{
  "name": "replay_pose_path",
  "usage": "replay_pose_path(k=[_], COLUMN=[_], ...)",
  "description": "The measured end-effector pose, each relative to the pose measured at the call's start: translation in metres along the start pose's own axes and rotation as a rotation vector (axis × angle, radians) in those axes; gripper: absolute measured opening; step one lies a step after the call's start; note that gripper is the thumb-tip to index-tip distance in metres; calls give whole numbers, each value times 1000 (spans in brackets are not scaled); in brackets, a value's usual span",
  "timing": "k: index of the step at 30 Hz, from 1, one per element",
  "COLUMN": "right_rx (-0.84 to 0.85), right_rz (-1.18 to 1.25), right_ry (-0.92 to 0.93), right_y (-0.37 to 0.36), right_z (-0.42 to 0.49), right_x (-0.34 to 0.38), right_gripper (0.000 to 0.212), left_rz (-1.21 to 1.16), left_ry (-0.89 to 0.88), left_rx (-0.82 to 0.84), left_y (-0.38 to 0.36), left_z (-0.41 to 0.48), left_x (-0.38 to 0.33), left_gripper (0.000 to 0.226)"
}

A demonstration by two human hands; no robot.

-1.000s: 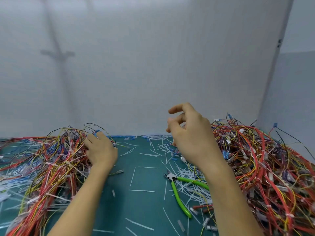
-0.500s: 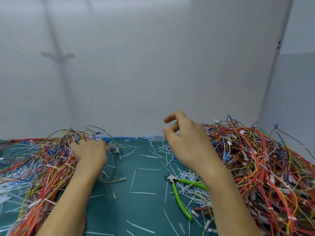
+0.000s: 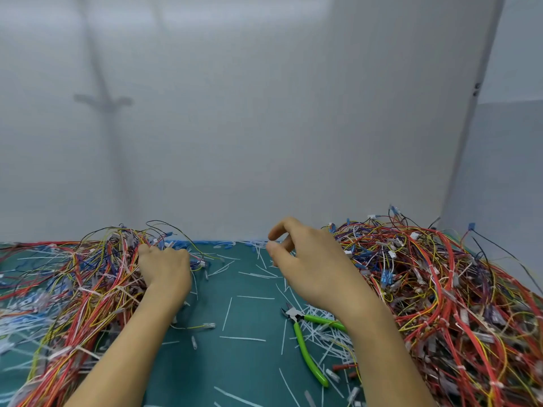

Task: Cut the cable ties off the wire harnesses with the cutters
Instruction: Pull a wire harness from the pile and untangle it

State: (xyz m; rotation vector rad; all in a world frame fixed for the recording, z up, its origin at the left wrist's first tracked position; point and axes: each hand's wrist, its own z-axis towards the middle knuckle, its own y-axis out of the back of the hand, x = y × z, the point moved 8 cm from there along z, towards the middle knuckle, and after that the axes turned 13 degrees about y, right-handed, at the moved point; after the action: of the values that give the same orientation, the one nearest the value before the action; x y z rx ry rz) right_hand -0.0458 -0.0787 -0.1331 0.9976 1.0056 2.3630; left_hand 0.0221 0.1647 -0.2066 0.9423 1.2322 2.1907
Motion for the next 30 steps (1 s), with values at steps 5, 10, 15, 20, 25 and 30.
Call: replay_pose_path(k=[5,10,15,20,25,30], right_rx=[-41,-70,-132,-416,-449,-464], right_rz=[32,160,575,702,642,507], right_ry=[-36,-170,-332,-365,-335,-213], right_y=[-4,-18,-41,-20,6,25], right_z=[2,3,6,-3,-7,-3], right_x=[-4,-17,-25,-46,-54,-39], right_gripper=[15,29,41,44,29,31], left_rz=[-244,-676,-992,-1203,-1618,-1411], left_ry=[24,-14,-176,-482,-672,-350], left_rx=[-78,-192,-241,-79,540,551], left_y=[28,84,136,156,147,92], left_z=[-9,-28,-62,-94,-90,-48], left_x=[3,15,8,-23,-29,-12], left_gripper=[28,17,19,11,17,16])
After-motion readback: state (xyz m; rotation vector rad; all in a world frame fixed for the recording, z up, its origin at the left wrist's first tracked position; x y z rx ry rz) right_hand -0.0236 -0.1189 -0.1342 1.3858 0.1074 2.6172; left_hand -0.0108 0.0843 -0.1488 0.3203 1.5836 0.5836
